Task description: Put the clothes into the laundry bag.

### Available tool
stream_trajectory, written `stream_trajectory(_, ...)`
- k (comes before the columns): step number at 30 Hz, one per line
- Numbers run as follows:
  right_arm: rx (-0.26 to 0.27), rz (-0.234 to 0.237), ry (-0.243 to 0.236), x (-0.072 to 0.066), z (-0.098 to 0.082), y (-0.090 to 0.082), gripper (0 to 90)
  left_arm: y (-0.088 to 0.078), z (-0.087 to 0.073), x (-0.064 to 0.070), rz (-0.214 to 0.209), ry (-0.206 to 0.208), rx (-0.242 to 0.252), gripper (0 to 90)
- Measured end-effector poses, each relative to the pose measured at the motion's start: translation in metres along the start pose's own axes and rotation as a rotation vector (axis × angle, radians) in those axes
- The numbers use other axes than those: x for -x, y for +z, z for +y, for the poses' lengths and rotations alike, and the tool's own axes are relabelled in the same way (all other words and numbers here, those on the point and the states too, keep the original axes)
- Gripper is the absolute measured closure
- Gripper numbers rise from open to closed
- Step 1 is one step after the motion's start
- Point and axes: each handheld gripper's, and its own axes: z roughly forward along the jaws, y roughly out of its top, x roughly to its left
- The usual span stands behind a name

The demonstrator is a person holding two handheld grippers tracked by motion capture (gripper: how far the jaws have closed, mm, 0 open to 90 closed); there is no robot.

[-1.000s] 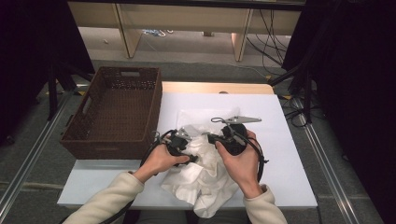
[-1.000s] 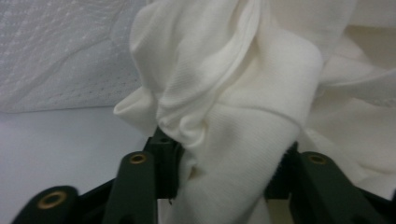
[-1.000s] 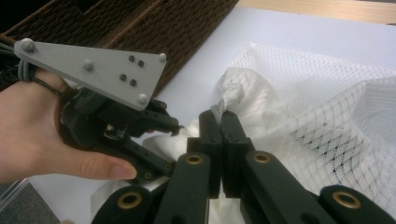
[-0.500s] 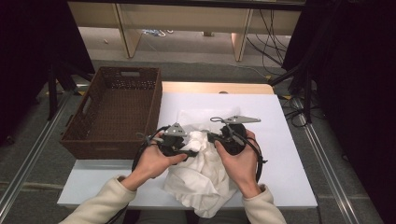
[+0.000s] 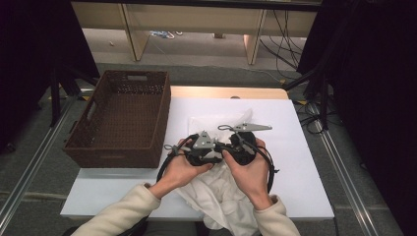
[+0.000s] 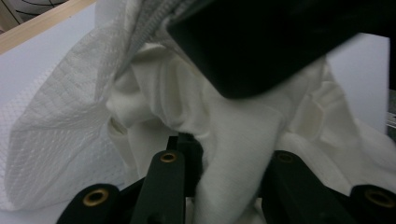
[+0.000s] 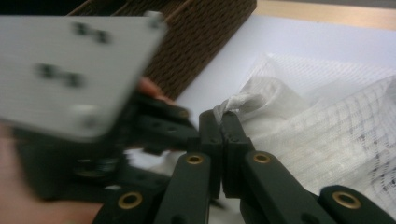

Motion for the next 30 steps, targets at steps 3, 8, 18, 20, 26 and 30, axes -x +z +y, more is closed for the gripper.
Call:
stream_trajectory(3, -0.002, 0.006, 0.0, 0.001, -0.001, 0.0, 90.0, 0.007, -0.005, -0.012, 0.011, -0.001, -0.007, 74.0)
stream_trajectory(8, -0.007, 0.02, -0.005, 0.004, 0.001, -0.003, 90.0, -0.001, -0.009, -0.014, 0.005, -0.05, 0.027, 66.1)
stream_trajectory(18, 0.005, -0.01, 0.001, 0.006, 0.002, -0.007, 90.0, -0.053, -0.015, -0.021, -0.022, -0.05, 0.003, 27.5)
stream_trajectory(20, 0.002, -0.011, -0.011, 0.006, 0.002, -0.006, 90.0, -0.051, -0.019, -0.024, -0.022, -0.056, -0.003, 30.0)
stream_trajectory(26, 0.0, -0.019, -0.017, 0.006, 0.002, -0.005, 90.0, -0.022, -0.019, -0.024, -0.062, -0.038, -0.021, 48.8)
stream_trajectory(30, 0.0, -0.028, -0.011, 0.008, 0.002, -0.006, 90.0, -0.017, -0.01, -0.019, -0.066, 0.007, -0.046, 70.1)
